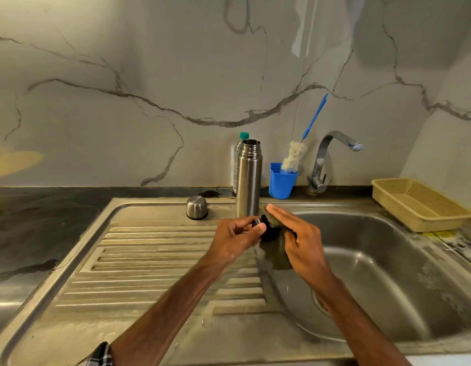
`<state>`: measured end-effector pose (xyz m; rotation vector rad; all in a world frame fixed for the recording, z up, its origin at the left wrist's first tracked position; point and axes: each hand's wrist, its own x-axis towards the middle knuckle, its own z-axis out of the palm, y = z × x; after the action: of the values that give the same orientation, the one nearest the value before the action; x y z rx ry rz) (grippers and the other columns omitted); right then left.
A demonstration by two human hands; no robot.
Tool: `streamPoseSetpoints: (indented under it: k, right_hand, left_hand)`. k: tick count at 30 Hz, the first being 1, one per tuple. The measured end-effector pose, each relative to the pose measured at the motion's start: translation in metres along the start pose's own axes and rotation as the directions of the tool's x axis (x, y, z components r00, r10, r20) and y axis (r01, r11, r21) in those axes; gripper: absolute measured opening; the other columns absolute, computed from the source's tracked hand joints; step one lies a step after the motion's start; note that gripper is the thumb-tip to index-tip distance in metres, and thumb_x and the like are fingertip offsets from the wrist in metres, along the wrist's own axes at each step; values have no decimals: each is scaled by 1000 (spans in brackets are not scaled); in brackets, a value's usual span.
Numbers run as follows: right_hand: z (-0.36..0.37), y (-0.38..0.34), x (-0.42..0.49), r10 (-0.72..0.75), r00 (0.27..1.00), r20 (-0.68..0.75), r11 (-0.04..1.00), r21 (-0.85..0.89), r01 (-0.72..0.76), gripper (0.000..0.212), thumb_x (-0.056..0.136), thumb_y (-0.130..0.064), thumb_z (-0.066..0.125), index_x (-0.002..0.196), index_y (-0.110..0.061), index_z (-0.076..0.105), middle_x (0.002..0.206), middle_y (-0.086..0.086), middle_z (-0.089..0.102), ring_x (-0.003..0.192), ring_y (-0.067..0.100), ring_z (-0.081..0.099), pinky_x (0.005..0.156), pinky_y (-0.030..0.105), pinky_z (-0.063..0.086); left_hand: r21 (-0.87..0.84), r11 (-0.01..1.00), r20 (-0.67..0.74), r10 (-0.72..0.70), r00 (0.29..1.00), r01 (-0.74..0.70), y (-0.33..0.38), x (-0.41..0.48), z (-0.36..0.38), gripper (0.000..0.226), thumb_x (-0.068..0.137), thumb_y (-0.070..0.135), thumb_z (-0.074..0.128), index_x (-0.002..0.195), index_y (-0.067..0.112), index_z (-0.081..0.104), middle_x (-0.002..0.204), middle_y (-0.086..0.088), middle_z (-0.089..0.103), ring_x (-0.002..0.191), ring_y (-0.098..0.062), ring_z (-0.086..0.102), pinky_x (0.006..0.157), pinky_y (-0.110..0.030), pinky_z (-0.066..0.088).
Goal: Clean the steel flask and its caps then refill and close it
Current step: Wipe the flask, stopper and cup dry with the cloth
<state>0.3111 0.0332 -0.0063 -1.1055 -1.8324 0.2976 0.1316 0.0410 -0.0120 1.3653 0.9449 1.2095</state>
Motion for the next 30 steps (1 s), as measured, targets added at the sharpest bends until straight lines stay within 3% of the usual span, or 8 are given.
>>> streamPoseSetpoints:
  k: [5, 9, 15, 19, 22, 26, 28, 30]
  right_hand:
    - [2, -6, -11, -80, 988, 135, 997, 11, 79, 63, 90, 17, 50, 139, -23, 57, 149, -10, 49, 142, 0, 36, 119, 19, 26]
    - [-7, -1, 2, 125, 991, 39, 986, 106, -128, 51, 96, 4, 51, 131, -31, 63, 133, -10, 63, 125, -2, 54, 111, 26, 42]
    - [-8, -5, -5, 96, 992, 87, 970, 214, -112, 48, 95, 6, 50, 126, -25, 68, 131, -10, 65, 124, -1, 55, 107, 19, 43]
    - [-7, 1, 6, 378, 919, 115, 727, 578, -371, 34, 98, -2, 48, 115, -18, 72, 111, 4, 74, 110, 25, 67, 96, 44, 55]
    - [-6, -2, 5, 549, 811, 204, 452, 744, -493, 30, 100, -5, 47, 117, -14, 70, 110, 10, 75, 108, 31, 68, 93, 48, 55]
    - [-6, 0, 2, 578, 770, 268, 321, 793, -517, 32, 99, -1, 46, 124, -7, 65, 114, 16, 73, 109, 31, 69, 96, 46, 53]
    - [-6, 1, 0, 578, 766, 281, 312, 792, -525, 32, 99, 0, 46, 125, -5, 65, 114, 17, 72, 109, 32, 69, 96, 45, 53]
    - [-6, 3, 1, 602, 752, 269, 320, 781, -535, 31, 99, 0, 47, 122, -6, 67, 112, 18, 73, 107, 34, 70, 96, 47, 53]
  left_hand:
    - [33, 999, -19, 8, 1000, -7, 1, 5, -13, 31, 94, 19, 72, 124, 13, 72, 110, -10, 77, 104, -21, 74, 92, -35, 60]
    - [137, 989, 121, 37, 992, -54, 5, 2, -7, 37, 93, 23, 73, 129, 15, 70, 111, -4, 77, 107, -20, 72, 92, -35, 60]
    - [117, 993, 142, 14, 990, -30, 9, 3, -15, 35, 94, 21, 72, 128, 15, 70, 112, -3, 77, 108, -20, 72, 91, -34, 60]
    - [-24, 999, 156, -29, 987, 34, 6, 3, -6, 39, 93, 17, 72, 131, 10, 67, 120, -9, 74, 113, -23, 71, 95, -35, 58]
    - [-243, 962, 123, -99, 987, 127, 3, 6, -5, 45, 89, 16, 73, 132, 6, 65, 125, -13, 71, 116, -24, 69, 97, -36, 57]
    - [-426, 900, 33, -90, 995, 96, 2, 8, 4, 44, 87, 13, 71, 129, 2, 64, 124, -16, 71, 116, -24, 69, 94, -32, 58]
    - [-373, 927, -21, -39, 999, 29, 3, 10, 4, 41, 87, 14, 72, 127, 7, 66, 120, -14, 73, 113, -24, 71, 90, -31, 60]
    - [-77, 990, -51, 114, 992, -118, 1, 9, 6, 37, 89, 14, 74, 126, 15, 69, 114, -6, 76, 107, -19, 72, 87, -31, 61]
